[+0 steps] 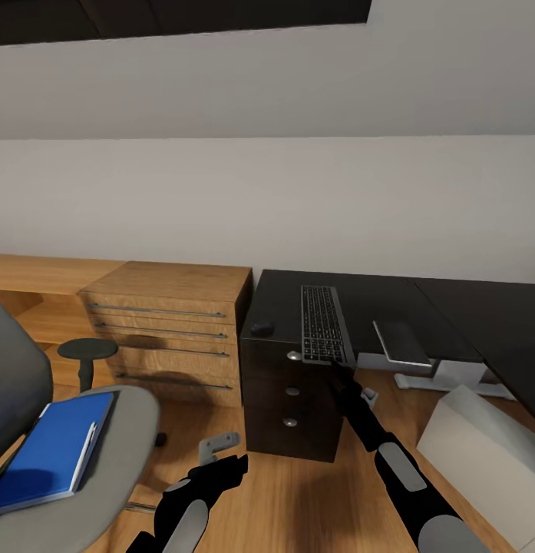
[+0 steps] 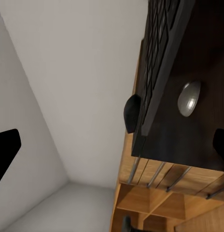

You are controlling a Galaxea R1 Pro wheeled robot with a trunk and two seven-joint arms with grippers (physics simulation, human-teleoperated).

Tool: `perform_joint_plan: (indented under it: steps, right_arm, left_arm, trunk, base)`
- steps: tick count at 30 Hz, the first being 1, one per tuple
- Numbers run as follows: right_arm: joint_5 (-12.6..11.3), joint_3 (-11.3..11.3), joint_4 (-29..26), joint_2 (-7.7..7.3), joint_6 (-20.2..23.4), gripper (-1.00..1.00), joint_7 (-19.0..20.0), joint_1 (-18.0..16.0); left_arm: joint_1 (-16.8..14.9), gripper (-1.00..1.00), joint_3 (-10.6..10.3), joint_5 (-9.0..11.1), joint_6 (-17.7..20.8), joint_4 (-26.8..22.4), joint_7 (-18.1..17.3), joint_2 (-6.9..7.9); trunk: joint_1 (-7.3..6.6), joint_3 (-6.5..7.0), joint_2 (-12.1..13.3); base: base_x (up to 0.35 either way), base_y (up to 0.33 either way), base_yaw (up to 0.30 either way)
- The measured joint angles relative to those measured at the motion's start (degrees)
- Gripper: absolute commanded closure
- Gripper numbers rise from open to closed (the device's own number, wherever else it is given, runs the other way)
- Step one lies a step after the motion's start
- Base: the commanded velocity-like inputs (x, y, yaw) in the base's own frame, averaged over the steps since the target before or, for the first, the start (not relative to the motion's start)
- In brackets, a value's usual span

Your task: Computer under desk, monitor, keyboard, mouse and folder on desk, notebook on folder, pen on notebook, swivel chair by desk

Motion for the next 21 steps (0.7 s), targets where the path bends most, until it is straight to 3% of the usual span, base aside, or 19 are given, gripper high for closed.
perform_joint_plan:
  steps: [9, 15, 21]
  right_arm:
    - [0.1, -0.6, 0.1, -0.01, -1.7, -1.0, -2.3, 0.0]
    - [0.1, -2.2, 0.2, -0.01, -1.8, -1.0, -5.0, 0.0]
    - [0.1, -2.4, 0.2, 0.0, -1.9, -1.0, -5.2, 0.0]
  left_arm:
    - [0.0, -1.0, 0.1, 0.0, -0.1, 0.0, 0.1, 0.36]
    - [0.0, -1.0, 0.1, 0.0, -0.2, -0.1, 0.1, 0.4]
    - [0.0, -1.0, 0.1, 0.0, -0.3, -0.1, 0.1, 0.37]
  trunk:
    - [0.0, 0.0, 0.0]
    - [0.0, 0.0, 0.0]
    - [-0.02, 0.0, 0.0]
  base:
    - [0.001, 0.0, 0.0]
    - [0.0, 0.0, 0.0]
    - [0.156, 0.0, 0.0]
